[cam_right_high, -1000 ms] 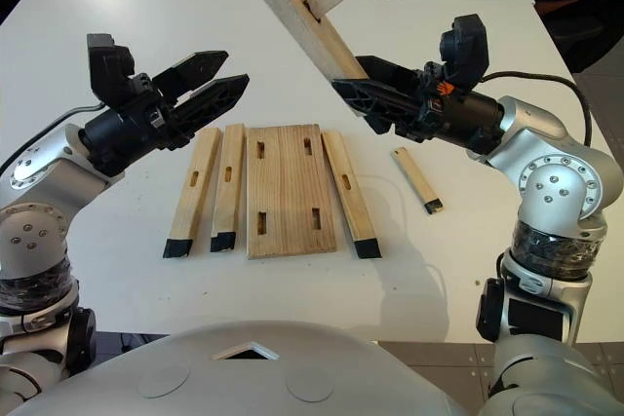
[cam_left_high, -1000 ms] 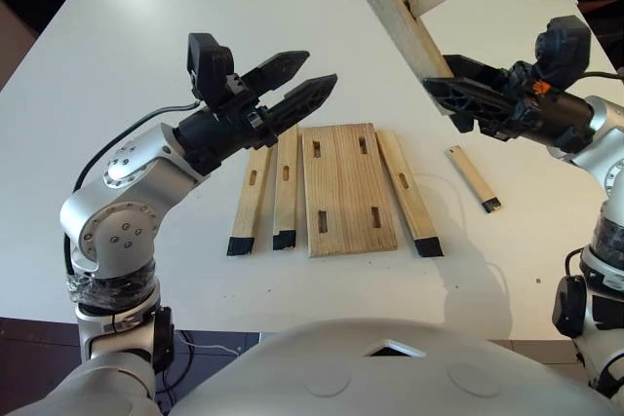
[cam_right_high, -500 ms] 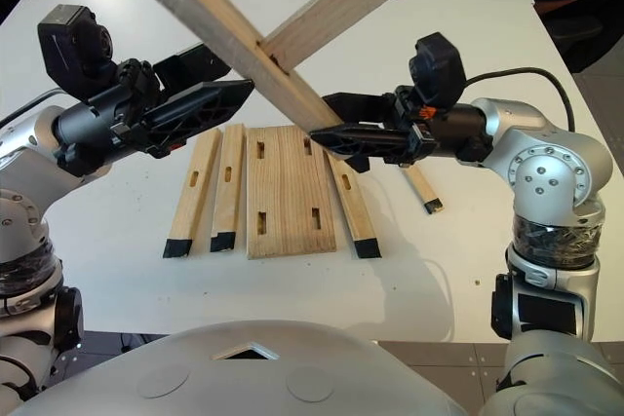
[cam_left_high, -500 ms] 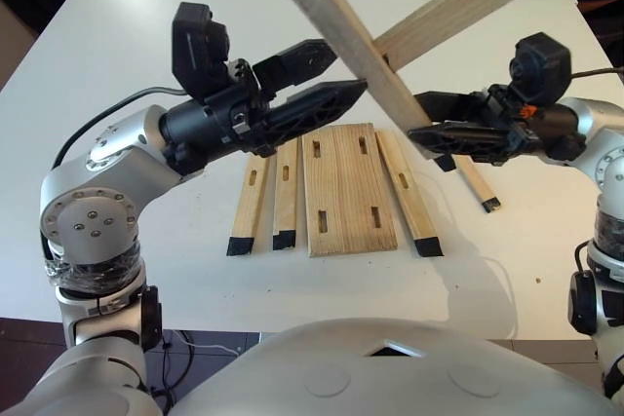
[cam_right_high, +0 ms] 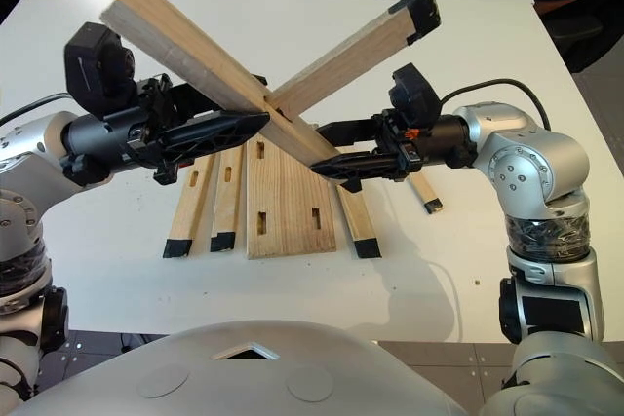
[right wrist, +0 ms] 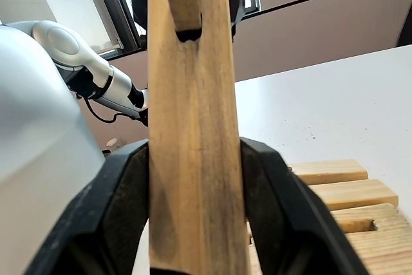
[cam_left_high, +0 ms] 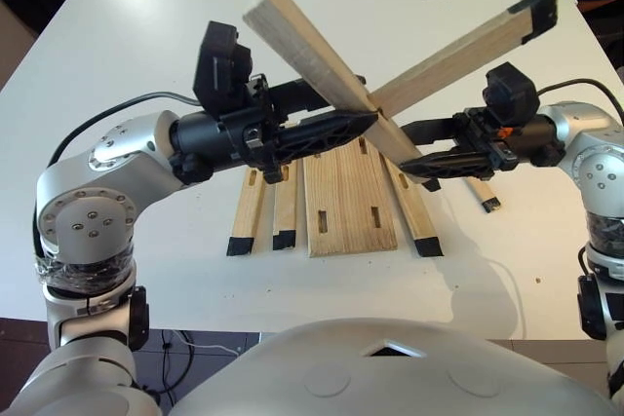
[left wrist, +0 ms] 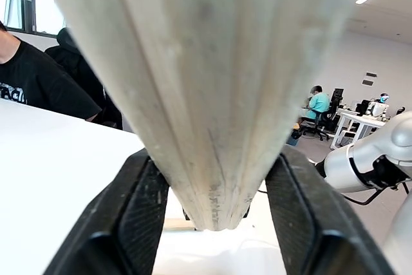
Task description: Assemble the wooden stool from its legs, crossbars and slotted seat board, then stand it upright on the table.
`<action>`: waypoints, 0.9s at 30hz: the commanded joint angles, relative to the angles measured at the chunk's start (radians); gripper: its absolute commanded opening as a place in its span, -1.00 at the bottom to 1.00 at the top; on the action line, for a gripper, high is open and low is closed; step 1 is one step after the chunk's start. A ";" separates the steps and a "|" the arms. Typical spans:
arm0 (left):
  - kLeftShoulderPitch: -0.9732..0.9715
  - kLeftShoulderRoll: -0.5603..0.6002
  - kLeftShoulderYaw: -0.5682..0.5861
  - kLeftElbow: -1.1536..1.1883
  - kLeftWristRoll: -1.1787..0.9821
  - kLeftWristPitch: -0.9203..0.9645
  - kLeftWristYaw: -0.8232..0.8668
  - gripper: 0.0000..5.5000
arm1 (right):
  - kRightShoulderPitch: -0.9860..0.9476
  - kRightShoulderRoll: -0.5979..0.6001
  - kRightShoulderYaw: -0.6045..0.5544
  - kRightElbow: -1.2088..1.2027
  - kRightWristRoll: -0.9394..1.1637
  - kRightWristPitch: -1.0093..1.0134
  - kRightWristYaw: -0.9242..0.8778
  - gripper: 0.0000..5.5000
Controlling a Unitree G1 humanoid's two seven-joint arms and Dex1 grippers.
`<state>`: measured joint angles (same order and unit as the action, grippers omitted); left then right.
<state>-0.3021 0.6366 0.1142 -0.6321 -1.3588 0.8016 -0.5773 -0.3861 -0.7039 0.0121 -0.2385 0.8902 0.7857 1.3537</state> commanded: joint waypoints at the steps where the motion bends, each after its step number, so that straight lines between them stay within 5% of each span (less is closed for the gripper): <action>1: 0.004 0.007 -0.029 -0.032 -0.008 0.009 -0.024 -0.26 | -0.041 -0.019 0.017 0.033 -0.077 -0.054 -0.001 -0.26; 5: 0.018 0.001 -0.040 -0.038 0.006 0.003 -0.023 -0.26 | -0.040 -0.020 0.036 0.030 -0.114 -0.084 -0.003 -0.26; 12: 0.043 0.009 -0.030 -0.041 0.046 -0.018 -0.037 -0.26 | -0.020 -0.049 0.074 0.034 -0.201 -0.139 0.017 0.20; 20: 0.063 0.078 0.067 -0.014 0.105 -0.049 -0.087 -0.26 | -0.008 -0.079 0.014 0.207 -0.223 -0.163 0.029 0.20; 27: 0.235 0.267 0.269 -0.014 0.130 -0.014 -0.274 -0.26 | 0.029 -0.096 -0.109 0.318 -0.205 -0.138 -0.023 0.20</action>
<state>-0.1210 0.8483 0.3371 -0.6323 -1.2551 0.7743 -0.7937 -0.3838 -0.7881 -0.0595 0.0720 0.6772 0.6374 1.3504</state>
